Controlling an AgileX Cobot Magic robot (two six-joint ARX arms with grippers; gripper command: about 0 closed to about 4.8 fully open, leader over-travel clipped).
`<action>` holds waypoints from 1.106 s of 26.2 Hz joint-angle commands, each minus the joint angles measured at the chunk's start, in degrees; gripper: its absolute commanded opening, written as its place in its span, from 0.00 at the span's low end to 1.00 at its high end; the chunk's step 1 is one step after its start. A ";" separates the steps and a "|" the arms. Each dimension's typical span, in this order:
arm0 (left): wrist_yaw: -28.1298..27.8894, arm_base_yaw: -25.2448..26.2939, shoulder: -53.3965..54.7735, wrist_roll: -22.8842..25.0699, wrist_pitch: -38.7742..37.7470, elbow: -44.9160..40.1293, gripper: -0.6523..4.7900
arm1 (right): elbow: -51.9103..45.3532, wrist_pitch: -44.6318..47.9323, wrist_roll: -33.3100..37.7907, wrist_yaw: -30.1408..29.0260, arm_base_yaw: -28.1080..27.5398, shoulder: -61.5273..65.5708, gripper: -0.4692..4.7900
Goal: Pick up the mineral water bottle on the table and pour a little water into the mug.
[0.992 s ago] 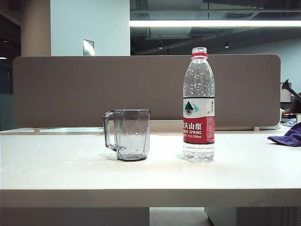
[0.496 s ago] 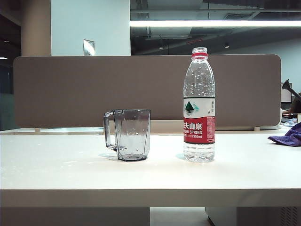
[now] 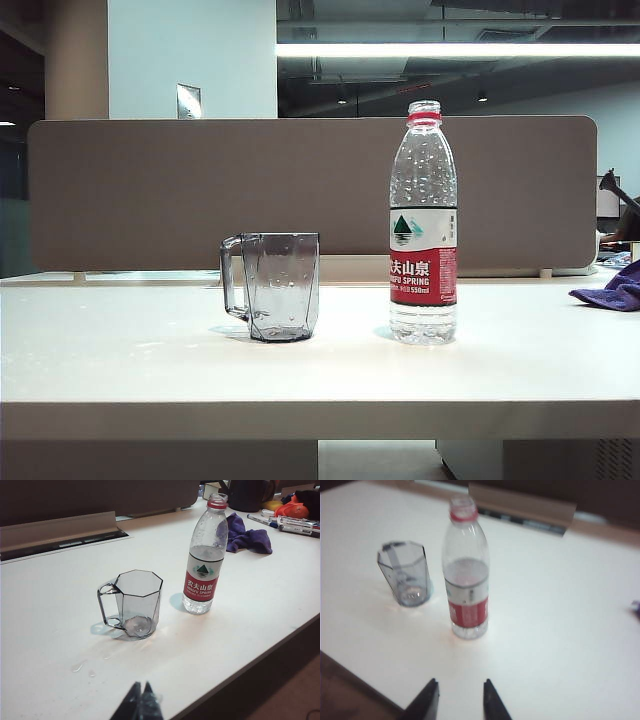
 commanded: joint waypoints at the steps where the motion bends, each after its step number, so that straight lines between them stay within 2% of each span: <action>1: 0.11 -0.07 0.13 0.02 0.48 0.15 0.11 | -0.09 9.77 4.31 -0.79 0.92 7.93 0.37; 3: 0.09 -0.04 0.13 0.02 0.46 0.15 0.11 | -0.22 17.00 5.01 2.58 2.97 13.44 0.41; 5: 0.11 -0.07 0.13 0.02 0.46 0.15 0.11 | -0.22 23.15 5.01 5.99 5.75 18.56 0.60; 7: 0.15 -0.04 0.13 0.00 0.46 0.15 0.11 | -0.22 28.24 5.31 6.84 8.74 24.24 0.73; 9: 0.24 -0.07 0.15 0.02 0.48 0.15 0.11 | -0.39 32.65 6.64 7.32 11.45 29.92 0.73; 11: 0.24 -0.04 0.13 0.02 0.46 0.15 0.11 | -1.66 38.97 7.19 11.06 14.67 34.75 0.73; 13: 0.26 -0.04 0.15 0.02 0.48 0.15 0.11 | -4.24 47.10 11.98 13.53 15.93 37.42 0.87; 14: 0.26 -0.04 0.11 0.02 0.48 0.15 0.11 | -5.70 51.52 14.40 13.53 15.98 38.56 0.90; 17: 0.28 -0.04 0.13 0.02 0.48 0.15 0.11 | -9.40 62.01 15.69 13.55 16.11 40.89 0.92; 20: 0.24 -0.04 0.13 0.02 0.48 0.15 0.11 | -10.93 66.40 15.67 13.46 16.15 44.11 0.97; 29: 0.26 -0.04 0.11 0.02 0.48 0.15 0.11 | -11.26 89.33 16.15 13.75 17.94 63.45 0.97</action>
